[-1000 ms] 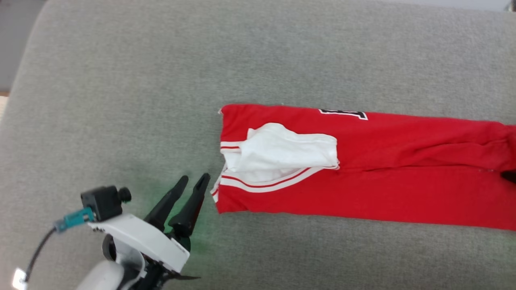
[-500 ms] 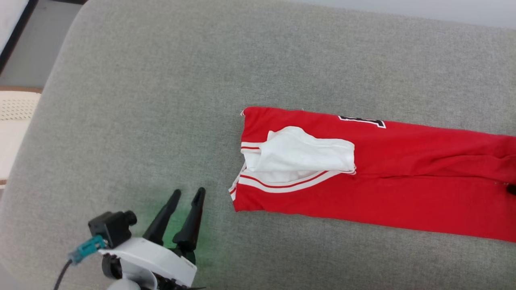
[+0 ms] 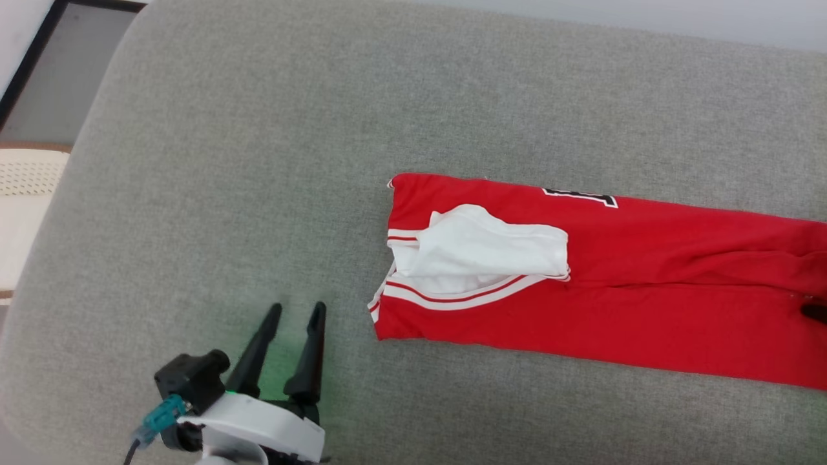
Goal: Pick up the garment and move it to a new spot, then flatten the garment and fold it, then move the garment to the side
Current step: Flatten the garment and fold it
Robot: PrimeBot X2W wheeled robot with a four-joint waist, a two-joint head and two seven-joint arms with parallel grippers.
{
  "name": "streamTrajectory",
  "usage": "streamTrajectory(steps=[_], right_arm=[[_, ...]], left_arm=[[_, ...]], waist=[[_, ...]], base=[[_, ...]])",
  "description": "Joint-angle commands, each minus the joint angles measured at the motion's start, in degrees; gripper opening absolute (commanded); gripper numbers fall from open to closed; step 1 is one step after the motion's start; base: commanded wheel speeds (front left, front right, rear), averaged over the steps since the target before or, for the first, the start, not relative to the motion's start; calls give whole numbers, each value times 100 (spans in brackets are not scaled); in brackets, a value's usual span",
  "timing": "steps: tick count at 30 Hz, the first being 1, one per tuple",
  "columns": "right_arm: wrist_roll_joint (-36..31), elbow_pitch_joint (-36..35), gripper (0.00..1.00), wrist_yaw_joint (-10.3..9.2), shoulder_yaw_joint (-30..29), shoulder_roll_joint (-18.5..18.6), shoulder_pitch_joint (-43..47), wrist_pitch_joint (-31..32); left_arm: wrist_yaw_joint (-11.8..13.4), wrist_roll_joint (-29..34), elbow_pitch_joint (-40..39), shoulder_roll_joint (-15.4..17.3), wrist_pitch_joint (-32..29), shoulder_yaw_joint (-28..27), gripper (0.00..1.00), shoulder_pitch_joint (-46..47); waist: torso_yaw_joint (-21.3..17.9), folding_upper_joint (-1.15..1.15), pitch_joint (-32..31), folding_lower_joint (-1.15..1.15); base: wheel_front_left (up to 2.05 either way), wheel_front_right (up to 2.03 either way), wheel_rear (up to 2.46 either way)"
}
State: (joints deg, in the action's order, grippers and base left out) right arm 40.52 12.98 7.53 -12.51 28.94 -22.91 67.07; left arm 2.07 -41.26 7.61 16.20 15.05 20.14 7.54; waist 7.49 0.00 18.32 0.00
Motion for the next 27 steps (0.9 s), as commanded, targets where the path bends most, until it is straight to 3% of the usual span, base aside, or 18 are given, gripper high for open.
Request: streamTrajectory(steps=[1,10,13,21,22,24,27], right_arm=[[-65,14,100,-9,-3,-106,101,69],[-263,-57,100,-9,-210,-382,87,286],[-371,-90,100,-9,-307,-466,46,377],[-675,-124,100,-9,-714,-756,-34,616],[-719,-133,71,-9,-759,-801,-44,631],[-798,-152,0,-9,-831,-878,-63,672],[-862,-200,0,-9,-899,-992,-106,748]], left_arm=[[-81,248,6,-84,11,-161,100,-61],[-102,2423,-361,-296,11,-724,100,-183],[-78,2892,-443,-423,11,-830,100,-256],[-379,3242,-356,-815,12,-1210,100,-296],[-411,3286,-330,-836,12,-1252,100,-285],[-487,3283,-323,-917,13,-1327,100,-245],[-580,3356,-287,-991,12,-1412,100,-232]], waist=[[-8,0,-8,0],[-25,0,-18,0],[-12,0,0,0],[46,0,76,0],[54,0,88,0],[67,0,112,0],[77,0,138,0]], base=[[0,0,0],[0,0,0],[0,0,0],[0,0,0],[0,0,0],[0,0,0],[0,0,0]])
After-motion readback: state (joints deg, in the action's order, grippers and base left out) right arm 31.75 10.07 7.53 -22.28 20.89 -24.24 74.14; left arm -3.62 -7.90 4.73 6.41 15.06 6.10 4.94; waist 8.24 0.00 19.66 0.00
